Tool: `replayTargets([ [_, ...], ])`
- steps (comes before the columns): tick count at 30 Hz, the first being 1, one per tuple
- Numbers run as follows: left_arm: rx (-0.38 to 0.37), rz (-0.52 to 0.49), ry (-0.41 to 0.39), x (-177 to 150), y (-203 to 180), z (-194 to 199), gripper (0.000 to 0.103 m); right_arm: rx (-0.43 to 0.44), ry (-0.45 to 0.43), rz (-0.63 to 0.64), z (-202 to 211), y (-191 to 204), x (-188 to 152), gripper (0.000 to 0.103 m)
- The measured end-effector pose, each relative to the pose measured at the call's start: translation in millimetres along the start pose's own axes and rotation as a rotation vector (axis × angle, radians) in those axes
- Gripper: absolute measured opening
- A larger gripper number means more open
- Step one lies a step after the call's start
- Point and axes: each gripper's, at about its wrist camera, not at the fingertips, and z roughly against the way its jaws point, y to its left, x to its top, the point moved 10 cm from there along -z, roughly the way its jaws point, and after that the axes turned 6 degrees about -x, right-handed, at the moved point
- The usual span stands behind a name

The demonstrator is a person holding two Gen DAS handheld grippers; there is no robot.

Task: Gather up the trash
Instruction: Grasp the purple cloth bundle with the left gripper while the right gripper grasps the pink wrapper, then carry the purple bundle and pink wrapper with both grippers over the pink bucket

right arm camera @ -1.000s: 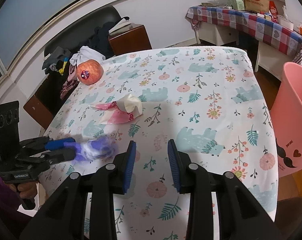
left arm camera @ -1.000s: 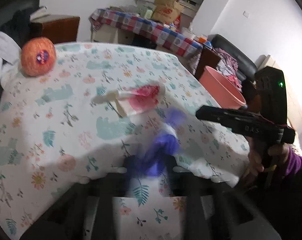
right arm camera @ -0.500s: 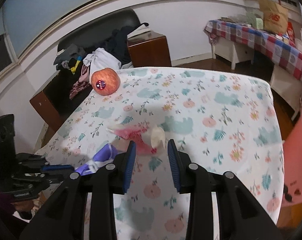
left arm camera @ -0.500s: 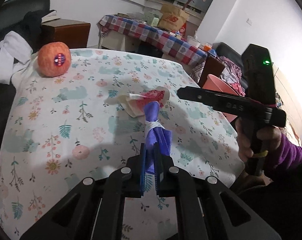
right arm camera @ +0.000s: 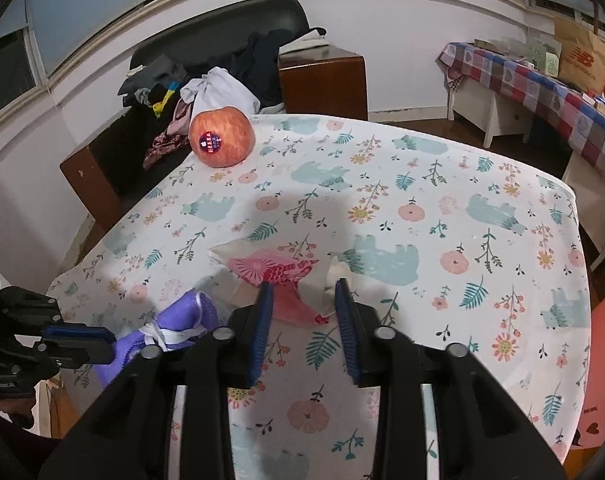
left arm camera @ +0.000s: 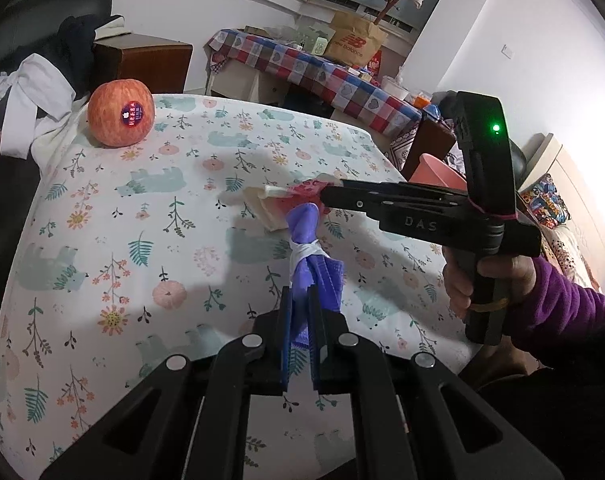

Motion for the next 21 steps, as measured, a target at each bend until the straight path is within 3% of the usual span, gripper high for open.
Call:
replayTargets([
  [11, 0.008, 0.002, -0.029, 8, -8, 2, 0.006, 0.005, -0.053, -0.076, 29, -10, 1, 0.016],
  [21, -0.01, -0.034, -0.072, 26, -34, 4, 0.006, -0.1, -0.163, -0.154, 77, -49, 8, 0.015],
])
